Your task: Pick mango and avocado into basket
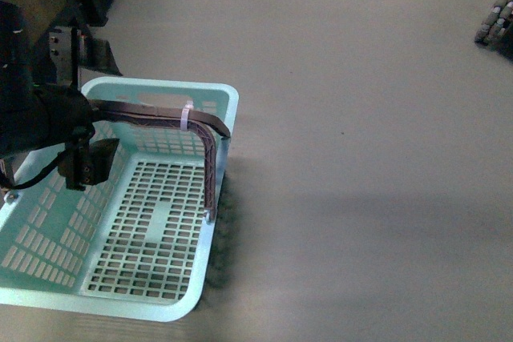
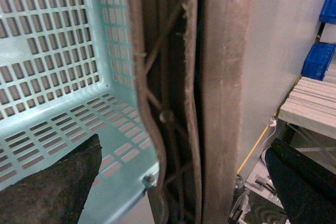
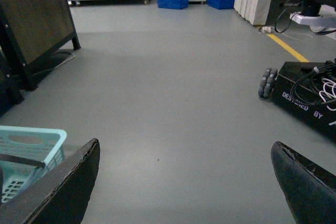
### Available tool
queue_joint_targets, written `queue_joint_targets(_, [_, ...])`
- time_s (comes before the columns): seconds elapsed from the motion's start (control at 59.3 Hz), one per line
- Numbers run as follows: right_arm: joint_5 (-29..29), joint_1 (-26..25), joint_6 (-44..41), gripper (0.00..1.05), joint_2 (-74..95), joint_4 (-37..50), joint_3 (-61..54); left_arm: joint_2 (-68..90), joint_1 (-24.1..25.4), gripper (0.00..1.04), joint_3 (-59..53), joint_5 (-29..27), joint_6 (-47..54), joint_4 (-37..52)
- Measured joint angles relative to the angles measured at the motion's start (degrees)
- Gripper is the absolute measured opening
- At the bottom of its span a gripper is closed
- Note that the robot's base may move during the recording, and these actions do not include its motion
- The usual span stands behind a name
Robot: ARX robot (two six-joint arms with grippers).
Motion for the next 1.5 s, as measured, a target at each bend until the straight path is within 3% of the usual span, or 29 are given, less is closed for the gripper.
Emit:
queue_joint_targets(0.236, [0.0,0.0,0.0,0.96,0.0,0.0,0.0,3.3,-1.8,0.94,3.7,-1.2,0.1,4.5])
queue_joint_targets(0.742, [0.0,0.0,0.0,0.96,0.0,0.0,0.0,3.6,-1.8,0.15,2.5,-2.7,-0.7,8.0])
queue_joint_targets(1.063, [0.0,0.0,0.0,0.96,0.0,0.0,0.0,-9.6,-2.7,0.14,-5.4,-5.5,7.6,7.0])
queue_joint_targets(1.501, [0.0,0.0,0.0,0.96,0.0,0.0,0.0,-53.6,-2.7,0.14,-18.2,-12.3,21.8,-10.8])
